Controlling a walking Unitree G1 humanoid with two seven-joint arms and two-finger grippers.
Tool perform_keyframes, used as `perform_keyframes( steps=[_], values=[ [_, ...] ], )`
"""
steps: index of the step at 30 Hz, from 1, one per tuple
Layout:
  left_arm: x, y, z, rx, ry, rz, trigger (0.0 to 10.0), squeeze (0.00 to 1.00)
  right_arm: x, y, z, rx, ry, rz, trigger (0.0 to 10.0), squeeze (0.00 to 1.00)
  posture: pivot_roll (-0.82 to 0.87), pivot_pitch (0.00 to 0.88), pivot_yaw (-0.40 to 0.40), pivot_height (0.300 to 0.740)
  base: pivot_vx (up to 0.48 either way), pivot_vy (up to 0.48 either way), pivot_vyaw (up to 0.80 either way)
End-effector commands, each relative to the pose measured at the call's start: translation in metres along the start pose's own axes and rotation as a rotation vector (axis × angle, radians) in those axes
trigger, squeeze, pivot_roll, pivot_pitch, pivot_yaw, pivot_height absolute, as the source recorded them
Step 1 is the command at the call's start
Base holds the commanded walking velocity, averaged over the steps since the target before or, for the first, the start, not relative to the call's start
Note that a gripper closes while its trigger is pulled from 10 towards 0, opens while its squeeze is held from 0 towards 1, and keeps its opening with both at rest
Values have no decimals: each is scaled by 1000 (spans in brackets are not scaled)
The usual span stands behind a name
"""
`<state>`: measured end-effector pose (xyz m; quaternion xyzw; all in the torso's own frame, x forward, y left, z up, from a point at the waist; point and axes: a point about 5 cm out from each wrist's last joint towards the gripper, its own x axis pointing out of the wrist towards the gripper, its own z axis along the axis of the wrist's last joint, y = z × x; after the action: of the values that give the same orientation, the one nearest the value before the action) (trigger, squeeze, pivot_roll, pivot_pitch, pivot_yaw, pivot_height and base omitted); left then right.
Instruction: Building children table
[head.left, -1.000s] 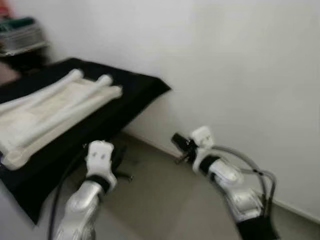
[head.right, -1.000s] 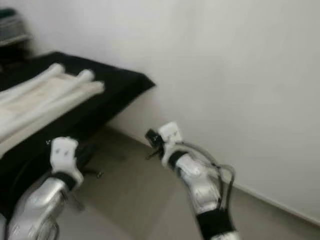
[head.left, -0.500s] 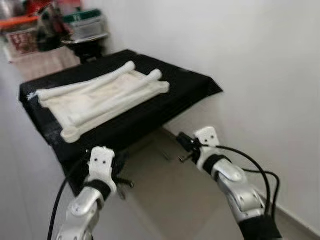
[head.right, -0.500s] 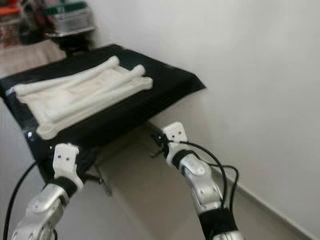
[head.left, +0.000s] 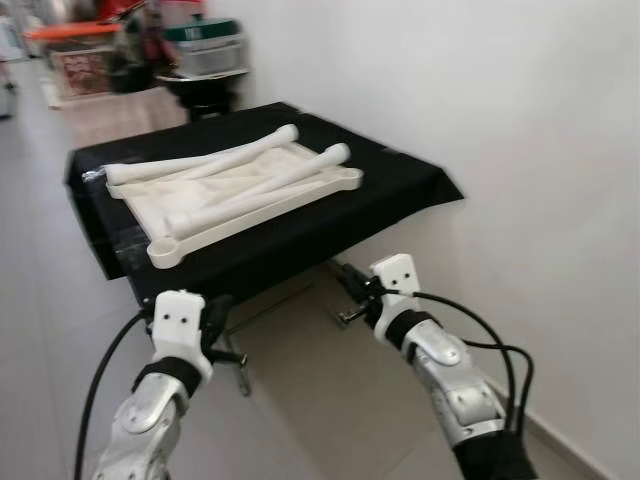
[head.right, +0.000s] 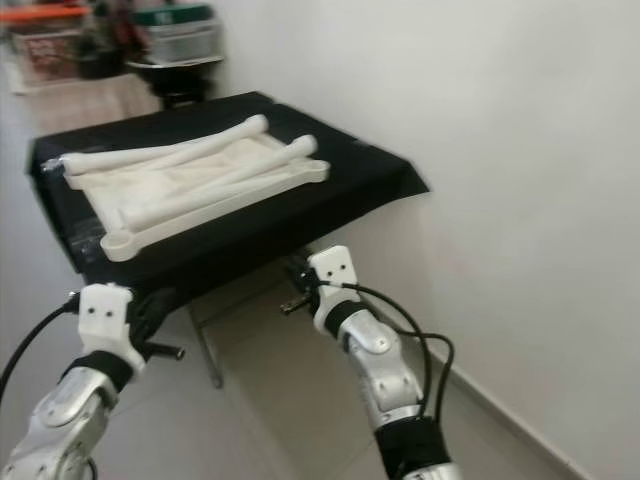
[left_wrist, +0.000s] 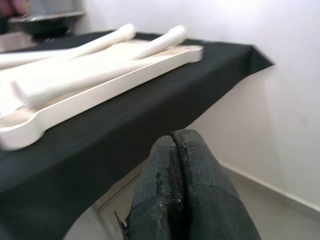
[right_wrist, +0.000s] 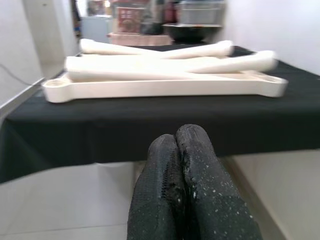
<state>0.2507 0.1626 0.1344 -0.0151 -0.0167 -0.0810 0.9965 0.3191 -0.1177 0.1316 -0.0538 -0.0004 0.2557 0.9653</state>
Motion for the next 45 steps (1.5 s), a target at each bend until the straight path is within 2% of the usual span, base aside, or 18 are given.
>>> perform_keyframes(
  steps=[1, 17, 22, 36, 45],
  values=[
    [0, -1, -4, -26, 9, -3, 10000, 0, -2, -4, -4, -12, 11, -14, 10000, 0, -51, 0, 5, 740, 0, -458, 0],
    [0, -1, -5, -30, 10, -8, 10000, 0, -2, -2, -3, -4, 4, -4, 10000, 0, -51, 0, 9, 740, 0, -430, 0],
    [1, 1, -5, -5, 22, 16, 10000, 0, -2, 0, -3, -43, 13, 14, 10000, 0, -50, 0, 10, 740, 0, 0, 518],
    [4, 1, -4, 22, 23, 10, 10000, 0, 0, -2, -2, -22, 9, -1, 10000, 0, -49, 7, 4, 740, 0, 0, 800],
    [5, 0, -4, 12, 21, 3, 10000, 0, 0, -4, -2, -18, 8, -18, 10000, 0, -52, 11, 6, 740, 0, 0, 94]
  ],
)
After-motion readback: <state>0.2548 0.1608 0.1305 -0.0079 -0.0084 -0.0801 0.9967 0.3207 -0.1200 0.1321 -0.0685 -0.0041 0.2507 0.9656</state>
